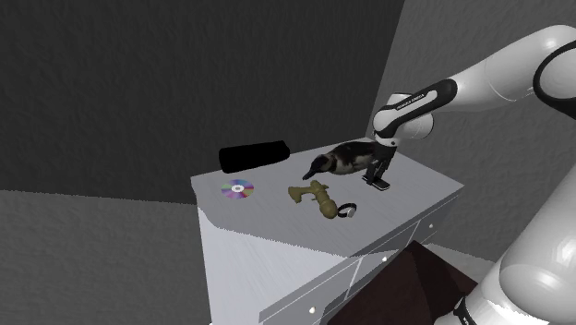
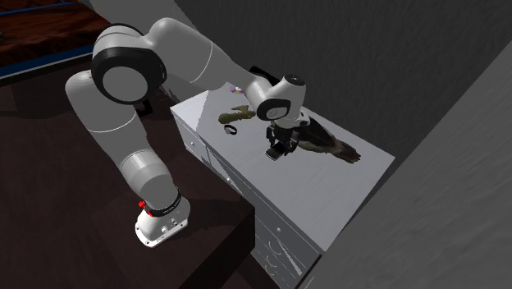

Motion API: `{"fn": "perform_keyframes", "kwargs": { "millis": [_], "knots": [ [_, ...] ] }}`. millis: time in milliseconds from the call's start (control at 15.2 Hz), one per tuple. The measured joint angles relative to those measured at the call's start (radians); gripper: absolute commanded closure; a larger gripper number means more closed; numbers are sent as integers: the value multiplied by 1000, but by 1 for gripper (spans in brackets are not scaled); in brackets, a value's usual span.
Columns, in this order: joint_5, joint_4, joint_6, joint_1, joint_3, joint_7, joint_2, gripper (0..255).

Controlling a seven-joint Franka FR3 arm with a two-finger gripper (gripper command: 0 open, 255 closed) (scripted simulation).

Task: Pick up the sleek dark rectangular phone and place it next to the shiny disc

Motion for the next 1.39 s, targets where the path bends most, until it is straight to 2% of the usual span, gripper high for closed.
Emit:
{"fn": "perform_keyframes", "kwargs": {
  "millis": [462,1386],
  "knots": [
    [-3,1,-7,0,0,2,-5,255],
    [-50,87,-185,2,3,41,-103,255]
  ]
}}
